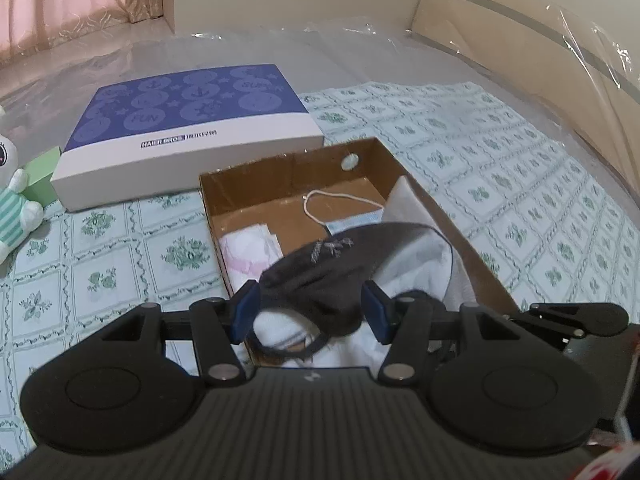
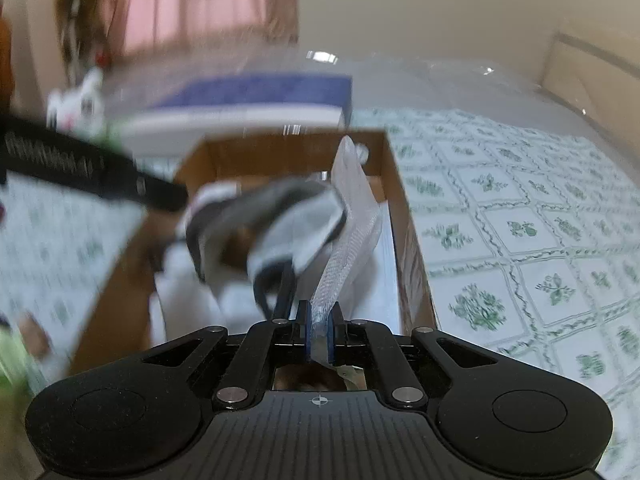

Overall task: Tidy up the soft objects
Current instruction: 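Carry bag and black mask into the tray and open both tools, then move both tools back to the towel pile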

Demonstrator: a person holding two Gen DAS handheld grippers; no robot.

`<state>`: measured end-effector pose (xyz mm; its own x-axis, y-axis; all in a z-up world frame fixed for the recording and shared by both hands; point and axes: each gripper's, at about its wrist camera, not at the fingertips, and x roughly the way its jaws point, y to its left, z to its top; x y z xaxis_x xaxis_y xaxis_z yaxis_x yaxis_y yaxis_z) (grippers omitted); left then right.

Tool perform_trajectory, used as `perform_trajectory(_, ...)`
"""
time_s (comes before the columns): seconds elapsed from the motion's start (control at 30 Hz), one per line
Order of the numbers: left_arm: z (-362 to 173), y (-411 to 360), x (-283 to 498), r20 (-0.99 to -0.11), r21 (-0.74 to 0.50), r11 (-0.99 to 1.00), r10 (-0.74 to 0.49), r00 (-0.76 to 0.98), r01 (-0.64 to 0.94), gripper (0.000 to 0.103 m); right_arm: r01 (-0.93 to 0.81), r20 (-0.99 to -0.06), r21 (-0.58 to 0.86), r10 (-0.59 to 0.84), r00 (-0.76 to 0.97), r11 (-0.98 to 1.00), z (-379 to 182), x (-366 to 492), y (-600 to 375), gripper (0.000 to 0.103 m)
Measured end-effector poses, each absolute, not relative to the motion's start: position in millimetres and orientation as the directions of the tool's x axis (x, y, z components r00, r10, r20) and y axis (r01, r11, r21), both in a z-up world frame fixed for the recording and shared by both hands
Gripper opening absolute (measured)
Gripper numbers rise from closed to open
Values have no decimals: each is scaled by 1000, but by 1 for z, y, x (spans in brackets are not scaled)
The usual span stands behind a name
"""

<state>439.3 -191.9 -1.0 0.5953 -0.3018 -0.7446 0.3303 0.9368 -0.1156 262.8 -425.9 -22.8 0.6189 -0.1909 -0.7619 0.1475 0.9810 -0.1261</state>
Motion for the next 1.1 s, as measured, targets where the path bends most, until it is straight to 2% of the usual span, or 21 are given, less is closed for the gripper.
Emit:
perform_trajectory(0.1,-2,-191,434,-746,-122,935,-308,590,334,52,117,-760,-207,-235,606,971,-31,258,-419,8)
perform_trajectory(0.17,-1,-189,431,-744,-124,935,-310,592,333,52,107,-753,-214,-234,615,971,-31,253,-417,20)
perform_trajectory(0.23,1,-186,427,-740,-126,935,-312,596,333,52,120,-745,-193,-225,628,974,-28,248,-417,52)
perform_trajectory(0.3,4,-184,422,-735,-130,933,-319,599,337,53,134,-729,-164,-212,650,977,-22,240,-418,59)
perform_trajectory(0.73,28,-157,371,-702,-132,928,-336,628,348,57,239,-677,30,-156,720,971,26,194,-409,62)
perform_trajectory(0.9,44,-145,344,-682,-137,924,-350,643,357,57,263,-659,62,-159,735,963,44,174,-400,64)
perform_trajectory(1.1,59,-127,306,-665,-113,930,-332,669,348,64,275,-634,85,-161,757,958,61,150,-382,67)
